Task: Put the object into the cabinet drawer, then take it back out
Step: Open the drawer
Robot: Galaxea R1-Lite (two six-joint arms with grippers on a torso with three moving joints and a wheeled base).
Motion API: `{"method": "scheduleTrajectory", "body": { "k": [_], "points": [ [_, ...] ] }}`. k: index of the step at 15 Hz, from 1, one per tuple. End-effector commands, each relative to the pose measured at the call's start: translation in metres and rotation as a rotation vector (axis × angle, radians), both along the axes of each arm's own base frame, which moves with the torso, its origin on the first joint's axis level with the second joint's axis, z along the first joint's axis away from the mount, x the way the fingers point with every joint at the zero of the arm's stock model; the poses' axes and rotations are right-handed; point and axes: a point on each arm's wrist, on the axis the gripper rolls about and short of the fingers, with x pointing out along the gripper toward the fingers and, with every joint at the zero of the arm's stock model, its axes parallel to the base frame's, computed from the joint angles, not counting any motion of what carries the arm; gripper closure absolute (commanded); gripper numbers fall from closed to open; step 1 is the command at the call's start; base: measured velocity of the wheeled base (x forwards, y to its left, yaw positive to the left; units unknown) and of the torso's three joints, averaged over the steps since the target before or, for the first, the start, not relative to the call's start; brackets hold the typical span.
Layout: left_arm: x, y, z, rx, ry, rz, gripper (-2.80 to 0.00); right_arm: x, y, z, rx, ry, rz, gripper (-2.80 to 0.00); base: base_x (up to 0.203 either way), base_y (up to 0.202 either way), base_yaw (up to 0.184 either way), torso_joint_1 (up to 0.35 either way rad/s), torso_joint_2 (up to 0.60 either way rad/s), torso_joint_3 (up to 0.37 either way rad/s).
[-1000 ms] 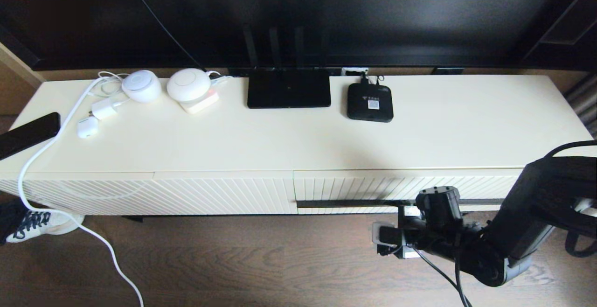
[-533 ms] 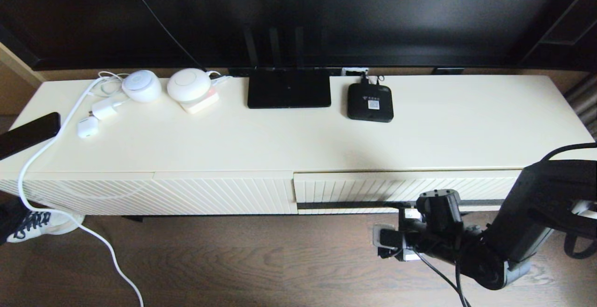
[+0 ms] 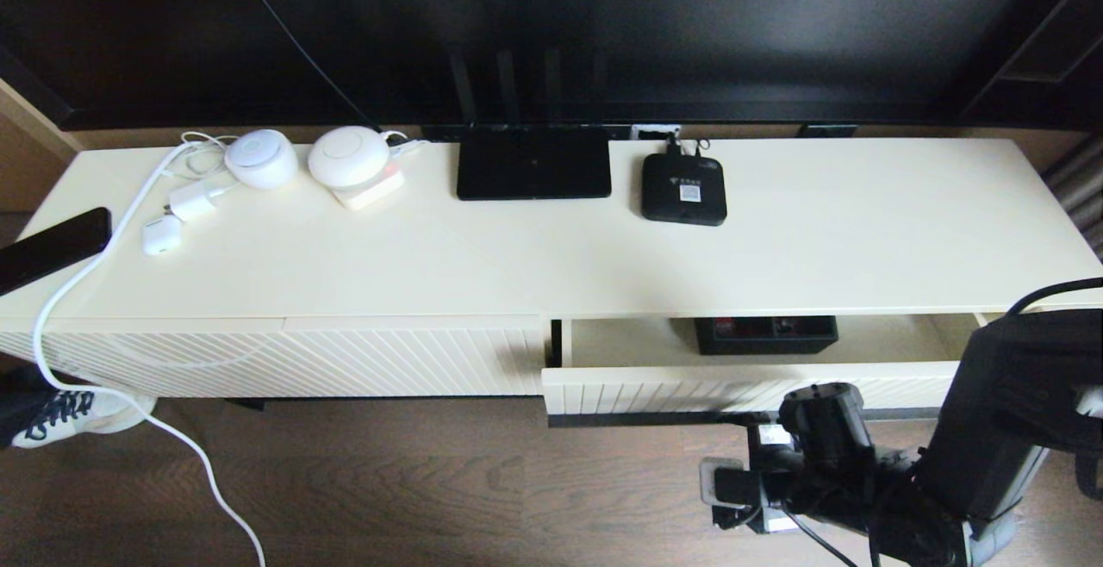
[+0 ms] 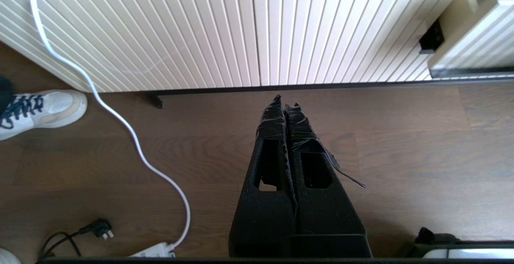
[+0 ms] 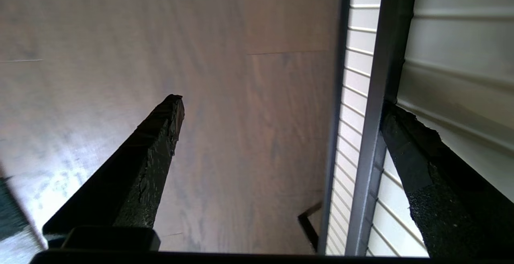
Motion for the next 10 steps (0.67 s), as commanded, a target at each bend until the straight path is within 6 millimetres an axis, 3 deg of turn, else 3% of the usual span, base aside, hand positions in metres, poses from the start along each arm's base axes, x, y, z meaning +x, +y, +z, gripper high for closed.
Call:
{"method": "scheduleTrajectory", "body": {
  "k": [1, 4, 10],
  "points": [
    [0.0, 0.0, 0.0, 0.0, 0.001, 0.0, 0.0, -0.014, 0.002, 0.006, -0.003, 0.0, 0.029, -2.8, 0.0, 0.0, 0.0, 0.0, 0.0, 0.0],
    [0.0, 0.0, 0.0, 0.0, 0.001, 0.0, 0.0, -0.033, 0.006, 0.012, -0.009, 0.013, 0.064, -2.8, 0.0, 0.0, 0.0, 0.0, 0.0, 0.0],
    [0.0, 0.0, 0.0, 0.0, 0.0, 0.0, 0.0, -0.049, 0.004, 0.043, 0.02, -0.065, 0.081, -2.8, 0.0, 0.0, 0.0, 0.0, 0.0, 0.0]
  ]
}}
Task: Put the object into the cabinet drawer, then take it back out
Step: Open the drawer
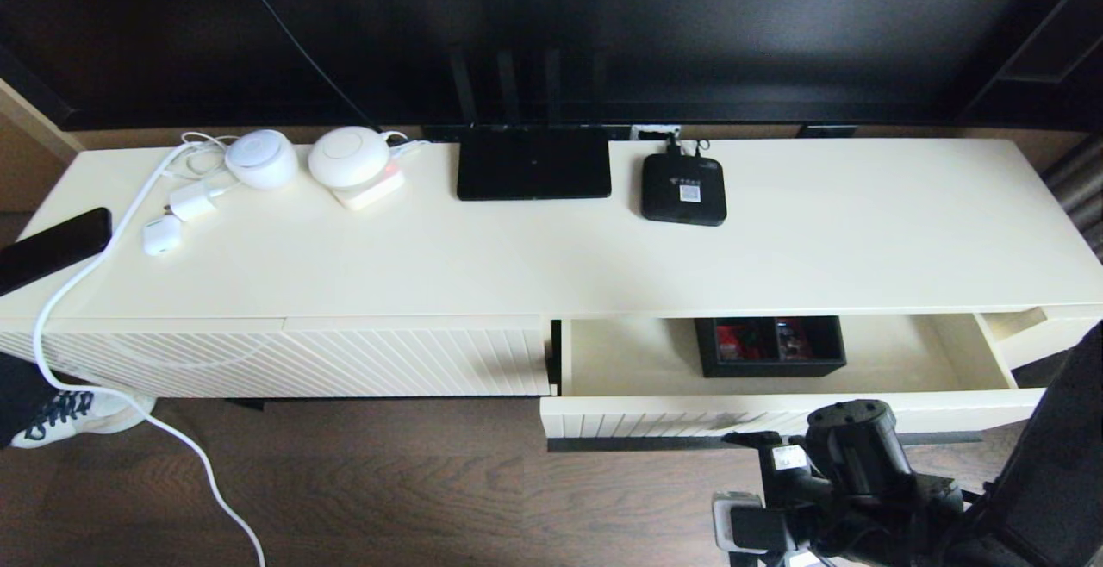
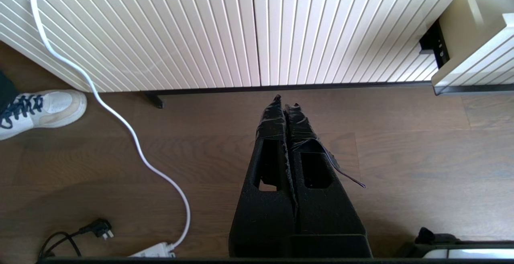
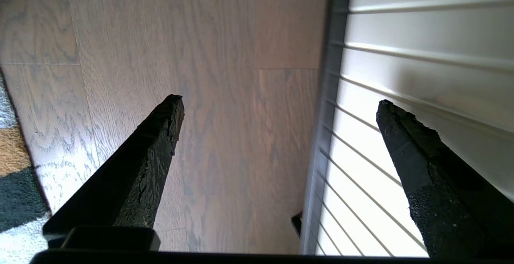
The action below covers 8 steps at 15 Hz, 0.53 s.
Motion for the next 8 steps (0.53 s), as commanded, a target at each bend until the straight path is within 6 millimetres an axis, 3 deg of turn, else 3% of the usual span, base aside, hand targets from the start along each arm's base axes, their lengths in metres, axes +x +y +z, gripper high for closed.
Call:
{"method": "scheduleTrajectory", "body": {
  "k": [1, 5, 8],
  "points": [
    [0.0, 0.0, 0.0, 0.0, -0.001, 0.0, 0.0, -0.01, -0.004, 0.018, 0.017, -0.046, 0.008, 0.0, 0.0, 0.0, 0.0, 0.0, 0.0, 0.0],
    [0.0, 0.0, 0.0, 0.0, 0.001, 0.0, 0.0, -0.033, -0.013, 0.046, 0.018, -0.052, 0.017, 0.0, 0.0, 0.0, 0.0, 0.0, 0.0, 0.0],
    [0.0, 0.0, 0.0, 0.0, 0.001, 0.0, 0.0, -0.056, -0.023, 0.078, 0.063, -0.046, -0.013, 0.0, 0.0, 0.0, 0.0, 0.0, 0.0, 0.0]
  ]
}}
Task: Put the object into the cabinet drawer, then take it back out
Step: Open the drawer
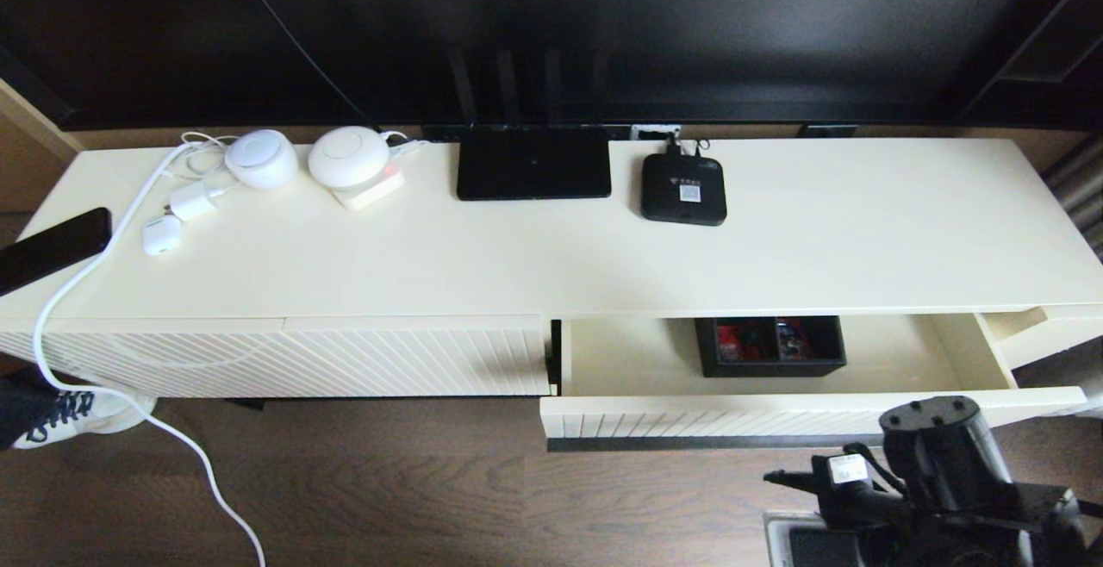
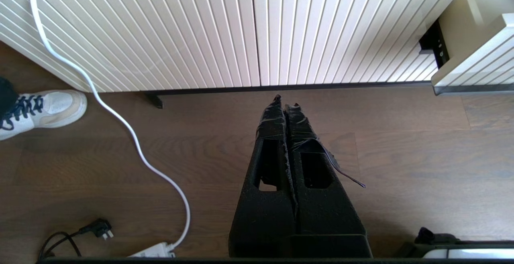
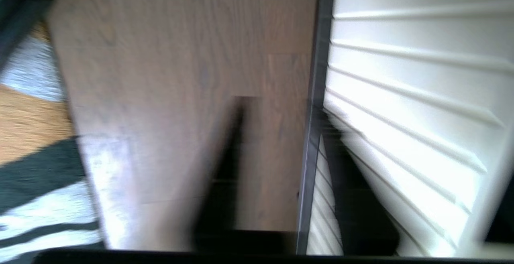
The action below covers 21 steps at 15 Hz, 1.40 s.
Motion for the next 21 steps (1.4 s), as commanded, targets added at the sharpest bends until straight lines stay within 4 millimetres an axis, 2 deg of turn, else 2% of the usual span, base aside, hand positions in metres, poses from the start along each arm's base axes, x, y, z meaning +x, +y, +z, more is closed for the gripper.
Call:
{"method": "scheduleTrajectory", "body": {
  "k": [1, 2, 5, 7, 8, 11, 16, 21],
  "points": [
    [0.0, 0.0, 0.0, 0.001, 0.0, 0.0, 0.0, -0.021, -0.009, 0.04, 0.098, -0.052, -0.047, 0.0, 0.0, 0.0, 0.0, 0.0, 0.0, 0.0],
    [0.0, 0.0, 0.0, 0.001, 0.0, 0.0, 0.0, -0.025, -0.011, 0.056, 0.174, -0.03, -0.116, 0.0, 0.0, 0.0, 0.0, 0.0, 0.0, 0.0],
    [0.0, 0.0, 0.0, 0.001, 0.0, 0.0, 0.0, -0.022, -0.011, 0.108, 0.47, 0.03, -0.396, 0.0, 0.0, 0.0, 0.0, 0.0, 0.0, 0.0],
    [0.0, 0.0, 0.0, 0.001, 0.0, 0.0, 0.0, -0.013, -0.009, 0.13, 0.615, 0.041, -0.594, 0.0, 0.0, 0.0, 0.0, 0.0, 0.0, 0.0],
    [0.0, 0.0, 0.0, 0.001, -0.001, 0.0, 0.0, -0.006, -0.007, 0.136, 0.633, 0.027, -0.701, 0.0, 0.0, 0.0, 0.0, 0.0, 0.0, 0.0],
    [0.0, 0.0, 0.0, 0.001, -0.001, 0.0, 0.0, 0.018, 0.001, 0.139, 0.667, 0.022, -0.927, 0.0, 0.0, 0.0, 0.0, 0.0, 0.0, 0.0],
    [0.0, 0.0, 0.0, 0.001, 0.0, 0.0, 0.0, 0.066, 0.022, 0.126, 0.833, 0.085, -1.169, 0.0, 0.0, 0.0, 0.0, 0.0, 0.0, 0.0],
    [0.0, 0.0, 0.0, 0.001, -0.001, 0.0, 0.0, 0.09, 0.022, 0.117, 0.857, 0.121, -1.308, 0.0, 0.0, 0.0, 0.0, 0.0, 0.0, 0.0]
  ]
}}
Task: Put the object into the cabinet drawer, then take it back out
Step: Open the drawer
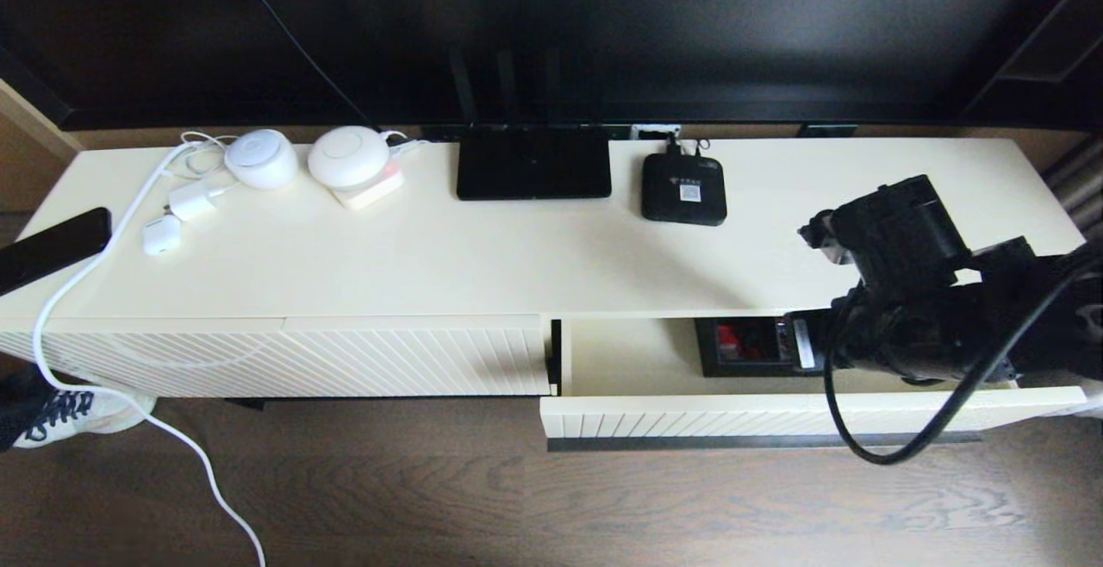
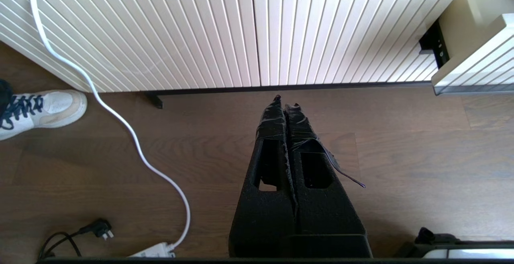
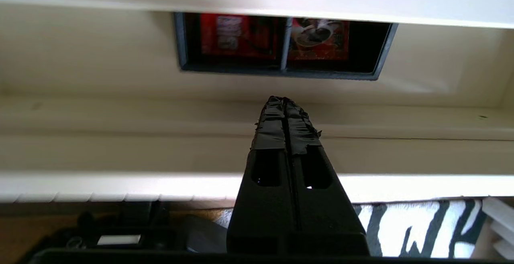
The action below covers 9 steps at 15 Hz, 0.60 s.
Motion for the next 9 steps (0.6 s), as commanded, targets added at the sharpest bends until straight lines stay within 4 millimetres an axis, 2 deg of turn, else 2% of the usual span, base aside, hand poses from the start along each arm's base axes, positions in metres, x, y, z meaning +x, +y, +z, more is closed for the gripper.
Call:
{"method": "scheduleTrajectory", "body": {
  "k": [1, 9],
  "points": [
    [0.0, 0.0, 0.0, 0.0, 0.0, 0.0, 0.0, 0.014, -0.001, -0.012, -0.018, 0.036, -0.027, 0.0, 0.0, 0.0, 0.0, 0.0, 0.0, 0.0],
    [0.0, 0.0, 0.0, 0.0, -0.001, 0.0, 0.0, 0.033, -0.007, -0.03, -0.031, 0.074, -0.071, 0.0, 0.0, 0.0, 0.0, 0.0, 0.0, 0.0]
  ]
}}
